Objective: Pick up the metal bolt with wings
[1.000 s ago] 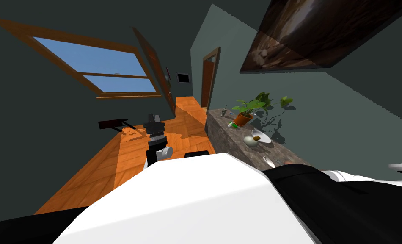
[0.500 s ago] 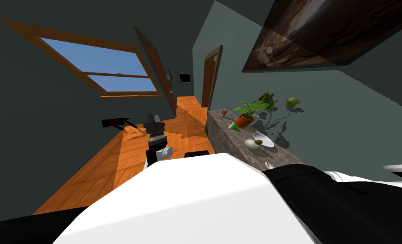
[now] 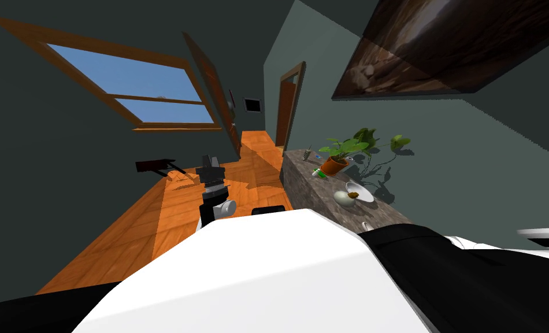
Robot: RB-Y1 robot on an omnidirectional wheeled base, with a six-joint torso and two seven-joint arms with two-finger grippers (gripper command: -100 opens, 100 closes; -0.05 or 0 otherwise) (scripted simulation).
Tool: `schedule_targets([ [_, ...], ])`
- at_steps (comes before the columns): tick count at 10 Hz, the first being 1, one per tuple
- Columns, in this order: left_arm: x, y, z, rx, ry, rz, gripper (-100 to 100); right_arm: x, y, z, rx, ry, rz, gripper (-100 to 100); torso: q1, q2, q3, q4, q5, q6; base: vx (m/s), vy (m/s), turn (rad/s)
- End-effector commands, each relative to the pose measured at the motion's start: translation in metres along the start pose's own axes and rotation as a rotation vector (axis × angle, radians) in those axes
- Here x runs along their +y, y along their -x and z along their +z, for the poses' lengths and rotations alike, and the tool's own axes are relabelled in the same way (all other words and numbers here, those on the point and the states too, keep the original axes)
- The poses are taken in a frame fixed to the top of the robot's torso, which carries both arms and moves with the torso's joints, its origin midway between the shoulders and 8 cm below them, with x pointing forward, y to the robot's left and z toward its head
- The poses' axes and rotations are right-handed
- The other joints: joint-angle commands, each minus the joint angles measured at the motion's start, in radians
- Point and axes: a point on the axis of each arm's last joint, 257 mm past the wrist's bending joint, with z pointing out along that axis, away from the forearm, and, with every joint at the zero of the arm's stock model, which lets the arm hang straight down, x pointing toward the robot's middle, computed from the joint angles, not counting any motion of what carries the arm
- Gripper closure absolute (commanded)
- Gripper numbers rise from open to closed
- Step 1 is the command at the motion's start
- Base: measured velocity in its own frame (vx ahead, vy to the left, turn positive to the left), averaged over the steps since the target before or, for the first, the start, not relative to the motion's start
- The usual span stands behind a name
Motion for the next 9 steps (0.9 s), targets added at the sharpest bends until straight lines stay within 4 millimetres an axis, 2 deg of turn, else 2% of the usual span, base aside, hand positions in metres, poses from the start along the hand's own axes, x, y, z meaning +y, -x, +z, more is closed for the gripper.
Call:
schedule_targets([
  [1, 0.000, 0.000, 0.000, 0.000, 0.000, 0.000, 0, 0.000, 0.000, 0.000, 0.000, 0.000, 0.000, 100, 0.000, 0.000, 0.000, 0.000, 0.000, 0.000, 0.000, 0.000, 0.000],
  [3, 0.000, 0.000, 0.000, 0.000, 0.000, 0.000, 0, -0.001, 0.000, 0.000, -0.001, -0.003, 0.000, 100, -0.001, 0.000, 0.000, 0.000, -0.001, 0.000, 0.000, 0.000, 0.000],
  [4, 0.000, 0.000, 0.000, 0.000, 0.000, 0.000, 0, -0.001, 0.000, 0.000, -0.001, -0.003, 0.000, 0, -0.001, 0.000, 0.000, 0.000, -0.001, 0.000, 0.000, 0.000, 0.000],
  [5, 0.000, 0.000, 0.000, 0.000, 0.000, 0.000, 0, -0.006, 0.003, -0.008, -0.001, -0.005, -0.002, 100, -0.001, 0.000, 0.000, 0.000, -0.001, 0.000, -0.005, 0.010, -0.023],
  [6, 0.000, 0.000, 0.000, 0.000, 0.000, 0.000, 0, -0.006, 0.003, -0.008, -0.001, -0.005, -0.002, 100, 0.000, 0.000, 0.000, 0.000, 0.000, 0.000, -0.008, 0.015, -0.007],
  [7, 0.000, 0.000, 0.000, 0.000, 0.000, 0.000, 0, -0.011, 0.005, -0.016, -0.001, -0.005, -0.004, 100, 0.001, 0.000, 0.000, 0.000, 0.000, 0.000, -0.007, 0.024, -0.017],
  [8, 0.000, 0.000, 0.000, 0.000, 0.000, 0.000, 0, -0.010, 0.004, -0.012, -0.001, -0.006, -0.002, 100, 0.002, 0.000, 0.000, 0.000, 0.000, 0.000, -0.003, 0.012, -0.003],
  [9, 0.000, 0.000, 0.000, 0.000, 0.000, 0.000, 0, -0.010, 0.005, -0.013, -0.001, -0.006, -0.003, 0, 0.001, 0.000, 0.000, 0.000, 0.000, 0.000, 0.000, 0.000, 0.000],
])
